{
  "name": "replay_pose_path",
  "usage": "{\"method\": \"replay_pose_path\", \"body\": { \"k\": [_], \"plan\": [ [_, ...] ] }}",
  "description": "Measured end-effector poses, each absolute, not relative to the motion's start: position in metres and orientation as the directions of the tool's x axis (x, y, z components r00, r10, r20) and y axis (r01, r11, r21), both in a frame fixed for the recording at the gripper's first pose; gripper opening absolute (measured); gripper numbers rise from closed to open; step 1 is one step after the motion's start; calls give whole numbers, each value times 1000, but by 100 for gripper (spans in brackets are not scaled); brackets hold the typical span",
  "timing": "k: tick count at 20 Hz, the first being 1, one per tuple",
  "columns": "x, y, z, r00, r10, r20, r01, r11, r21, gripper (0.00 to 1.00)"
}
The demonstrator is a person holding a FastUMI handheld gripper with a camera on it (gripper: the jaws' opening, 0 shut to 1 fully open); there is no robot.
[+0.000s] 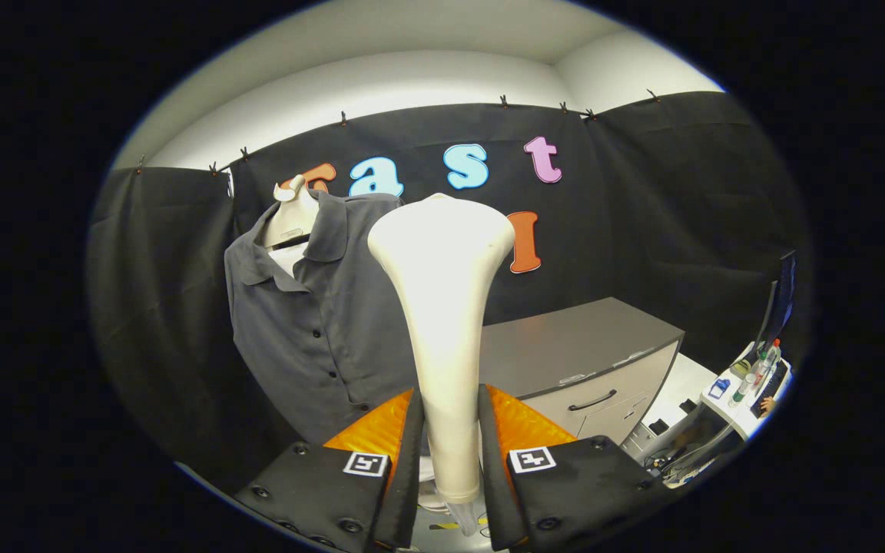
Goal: Iron the clothes twice with a garment steamer, once on the left side and once on the right side.
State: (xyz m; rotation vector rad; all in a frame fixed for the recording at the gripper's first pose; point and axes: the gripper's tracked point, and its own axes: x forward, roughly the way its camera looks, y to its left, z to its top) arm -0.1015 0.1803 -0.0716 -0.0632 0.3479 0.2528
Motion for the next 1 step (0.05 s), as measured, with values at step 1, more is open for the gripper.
{"method": "replay_pose_path", "body": {
  "k": [1],
  "plan": [
    [-102, 179, -73, 909, 235, -346, -255, 967, -15, 44]
  ]
}}
